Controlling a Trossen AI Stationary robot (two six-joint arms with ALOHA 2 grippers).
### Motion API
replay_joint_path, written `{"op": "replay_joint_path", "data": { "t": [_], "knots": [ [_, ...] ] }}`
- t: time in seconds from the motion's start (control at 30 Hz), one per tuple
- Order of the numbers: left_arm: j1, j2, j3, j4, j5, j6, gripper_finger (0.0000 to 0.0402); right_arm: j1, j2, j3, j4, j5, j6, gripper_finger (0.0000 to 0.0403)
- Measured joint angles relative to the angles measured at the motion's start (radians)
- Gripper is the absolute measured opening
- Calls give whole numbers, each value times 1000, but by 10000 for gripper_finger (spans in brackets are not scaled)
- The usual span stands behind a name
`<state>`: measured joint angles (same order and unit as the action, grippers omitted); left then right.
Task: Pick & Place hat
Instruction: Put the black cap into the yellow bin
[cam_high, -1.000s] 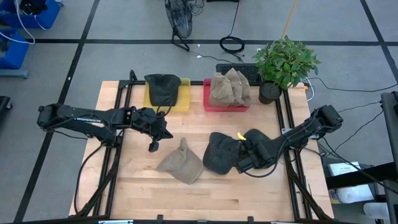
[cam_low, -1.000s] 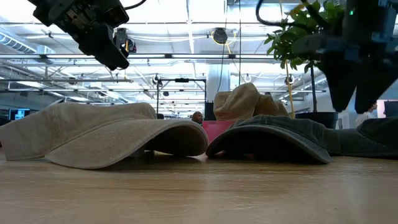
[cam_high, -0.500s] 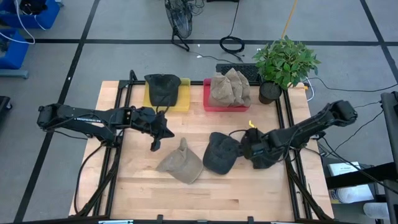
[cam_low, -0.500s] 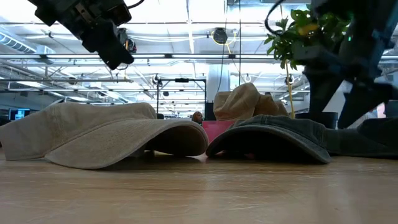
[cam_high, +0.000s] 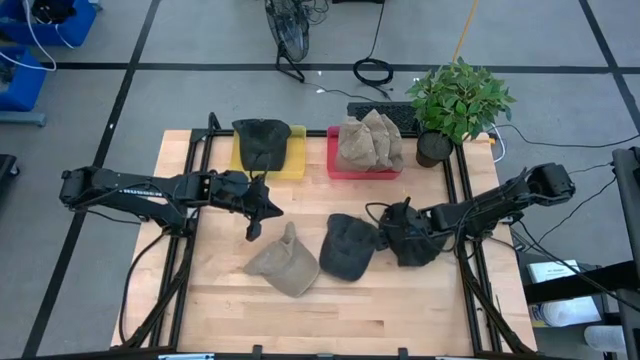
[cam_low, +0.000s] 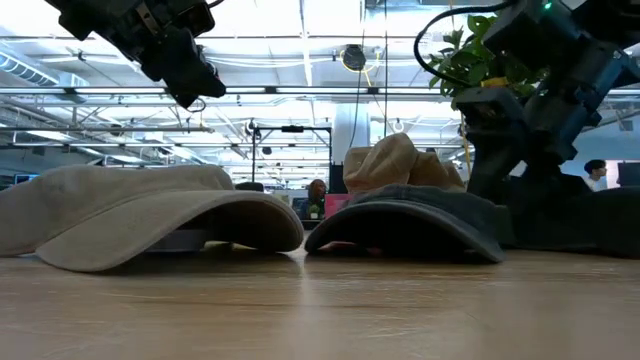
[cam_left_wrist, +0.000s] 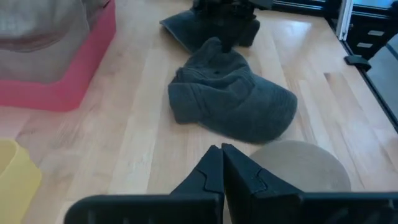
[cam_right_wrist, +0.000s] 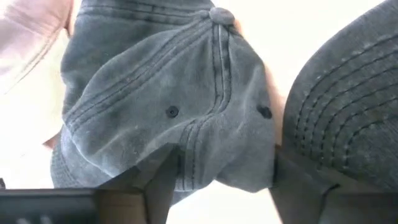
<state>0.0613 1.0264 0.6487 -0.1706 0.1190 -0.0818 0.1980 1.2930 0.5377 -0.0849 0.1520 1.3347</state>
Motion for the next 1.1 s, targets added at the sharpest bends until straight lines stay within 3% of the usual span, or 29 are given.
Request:
{"op": "replay_joint_path", "data": {
  "t": [0.33,0.47,0.7,1.1],
  "knots": [
    [6,0,0,36,-43,12,12,-28,-23,0,18,7,-99,13],
    [6,0,0,78,-44,39,5,-20,-79,26,21,79,-160,12],
    [6,0,0,162,-44,43,36,-14,-175,134,-8,146,-356,4],
    [19,0,0,308,-53,-11,47,-13,-105,419,-65,191,-783,1]
  ]
}}
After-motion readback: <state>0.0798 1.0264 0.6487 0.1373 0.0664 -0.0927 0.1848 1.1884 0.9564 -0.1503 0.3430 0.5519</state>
